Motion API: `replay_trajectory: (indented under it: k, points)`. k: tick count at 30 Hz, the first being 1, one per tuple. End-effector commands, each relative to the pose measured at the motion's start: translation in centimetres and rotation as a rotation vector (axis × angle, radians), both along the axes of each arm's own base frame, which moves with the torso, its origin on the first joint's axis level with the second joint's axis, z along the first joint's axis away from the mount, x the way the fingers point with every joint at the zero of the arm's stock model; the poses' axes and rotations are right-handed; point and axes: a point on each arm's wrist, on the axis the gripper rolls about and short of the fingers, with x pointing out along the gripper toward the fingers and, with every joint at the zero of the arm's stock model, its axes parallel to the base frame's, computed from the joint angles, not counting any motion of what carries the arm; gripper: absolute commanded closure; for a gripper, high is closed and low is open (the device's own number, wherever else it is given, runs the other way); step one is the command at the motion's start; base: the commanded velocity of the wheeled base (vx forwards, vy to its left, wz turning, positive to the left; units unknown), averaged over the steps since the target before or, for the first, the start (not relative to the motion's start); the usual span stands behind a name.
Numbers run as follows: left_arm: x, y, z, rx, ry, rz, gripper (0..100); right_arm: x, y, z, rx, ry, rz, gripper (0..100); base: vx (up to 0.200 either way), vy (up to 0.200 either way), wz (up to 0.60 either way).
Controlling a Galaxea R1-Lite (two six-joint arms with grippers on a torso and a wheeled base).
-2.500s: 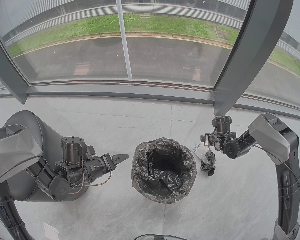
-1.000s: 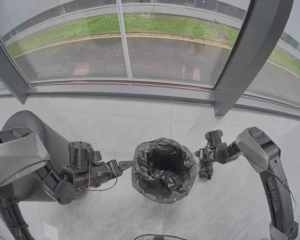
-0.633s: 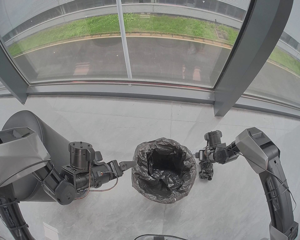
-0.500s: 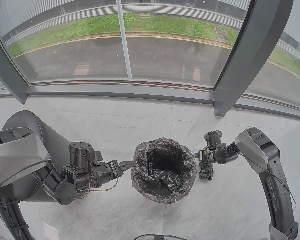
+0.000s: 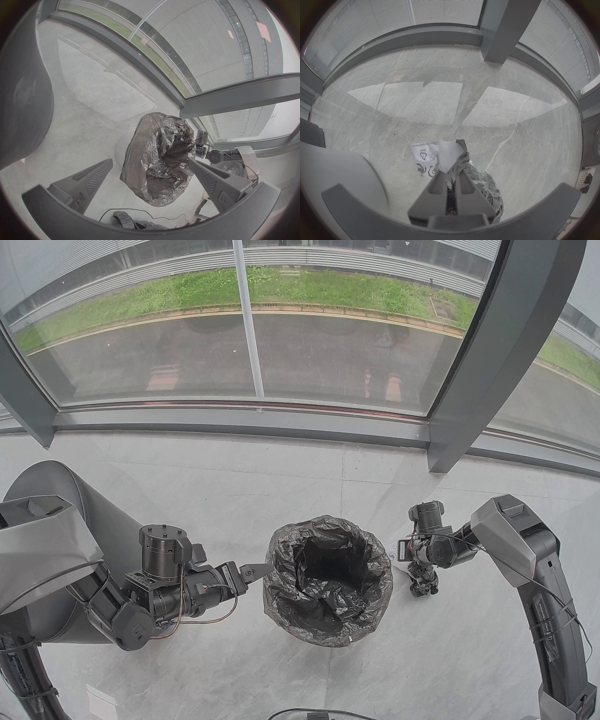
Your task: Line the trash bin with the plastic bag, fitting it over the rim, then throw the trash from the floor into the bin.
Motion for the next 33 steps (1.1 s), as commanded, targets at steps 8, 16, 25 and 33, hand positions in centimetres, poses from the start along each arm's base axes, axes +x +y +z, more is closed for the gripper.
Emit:
replay_trajectory:
  k: [8,16,25,33]
  points:
    - [0.2,-0.1,-1.3,0.012,0.036,-0.001,0,0.1,0.0,0.6,0.046,-0.027,-0.040,100,0.000,0.000,0.00]
    - [0.8,-0.3,-3.6,-0.013,0.041,0.009,0,0.1,-0.5,4.4,0.105,-0.087,-0.087,100,0.000,0.000,0.00]
    - [0.9,-0.4,-4.5,-0.012,0.045,0.015,0,-1.7,-1.2,12.3,0.188,-0.221,-0.121,100,0.000,0.000,0.00]
    - [-0.4,-0.1,0.2,-0.060,-0.061,0.008,0,-5.4,-1.6,19.8,0.234,-0.388,-0.097,100,0.000,0.000,0.00]
